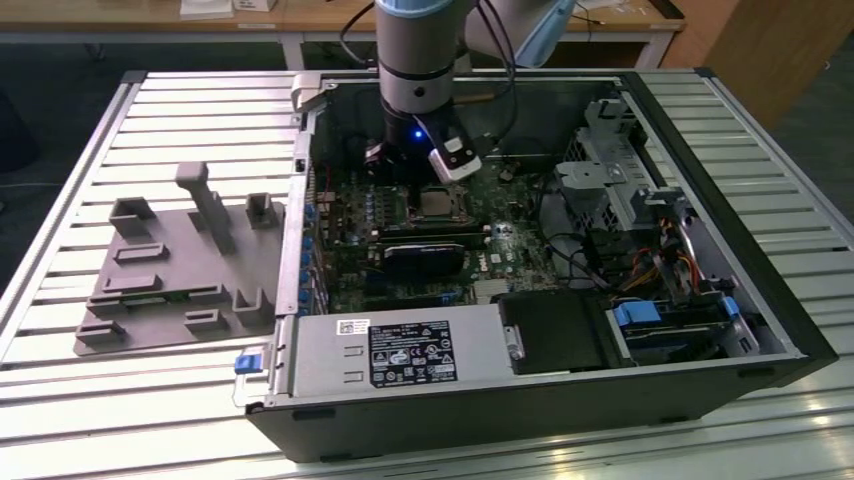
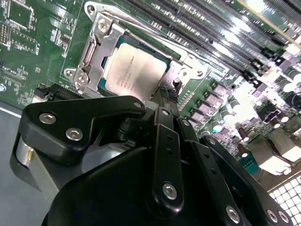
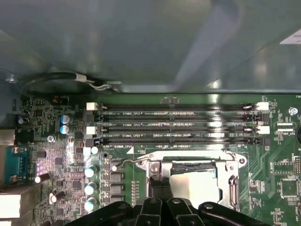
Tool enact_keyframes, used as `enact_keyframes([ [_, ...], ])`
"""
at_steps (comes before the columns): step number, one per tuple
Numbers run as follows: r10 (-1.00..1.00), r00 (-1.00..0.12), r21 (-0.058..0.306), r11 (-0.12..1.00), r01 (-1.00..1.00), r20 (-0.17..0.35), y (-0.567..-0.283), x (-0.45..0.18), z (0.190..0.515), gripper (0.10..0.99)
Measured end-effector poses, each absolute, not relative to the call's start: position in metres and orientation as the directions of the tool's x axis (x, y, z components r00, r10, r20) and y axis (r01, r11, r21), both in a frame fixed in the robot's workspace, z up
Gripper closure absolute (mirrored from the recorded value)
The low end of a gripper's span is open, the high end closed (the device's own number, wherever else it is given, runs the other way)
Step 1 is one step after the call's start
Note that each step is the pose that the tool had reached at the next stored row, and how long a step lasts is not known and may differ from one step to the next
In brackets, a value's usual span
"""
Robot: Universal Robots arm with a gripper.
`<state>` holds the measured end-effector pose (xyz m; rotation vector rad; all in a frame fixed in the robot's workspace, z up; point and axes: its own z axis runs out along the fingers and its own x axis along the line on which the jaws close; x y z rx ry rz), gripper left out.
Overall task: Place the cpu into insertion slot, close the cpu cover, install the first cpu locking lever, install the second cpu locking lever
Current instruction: 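Close the cpu cover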
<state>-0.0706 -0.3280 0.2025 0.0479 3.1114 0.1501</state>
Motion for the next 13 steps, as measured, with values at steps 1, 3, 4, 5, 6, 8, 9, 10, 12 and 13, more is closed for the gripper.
enact_keyframes([
  [1, 0.032, -0.999, 0.108, 0.994, 0.029, -0.024, -0.3286, -0.0705, 0.2024, 0.984],
  [3, 0.033, -0.999, 0.126, 0.992, 0.029, -0.024, -0.33, -0.0704, 0.202, 0.984],
  [4, 0.033, -0.999, 0.132, 0.991, 0.029, -0.024, -0.3308, -0.0703, 0.2018, 0.984],
  [5, 0.033, -0.999, 0.137, 0.99, 0.03, -0.023, -0.3316, -0.0702, 0.2016, 0.984],
  [6, 0.033, -0.999, 0.142, 0.989, 0.03, -0.023, -0.3325, -0.0701, 0.2012, 0.984],
  [8, 0.033, -0.999, 0.151, 0.988, 0.03, -0.023, -0.3342, -0.0699, 0.2004, 0.984],
  [9, 0.033, -0.999, 0.155, 0.988, 0.03, -0.023, -0.335, -0.0698, 0.2001, 0.984],
  [10, 0.033, -0.999, 0.158, 0.987, 0.029, -0.022, -0.3356, -0.0696, 0.1998, 0.984],
  [12, 0.034, -0.999, 0.165, 0.986, 0.03, -0.022, -0.337, -0.0685, 0.1993, 0.984],
  [13, 0.034, -0.999, 0.168, 0.985, 0.03, -0.022, -0.3376, -0.0674, 0.1991, 0.984],
])
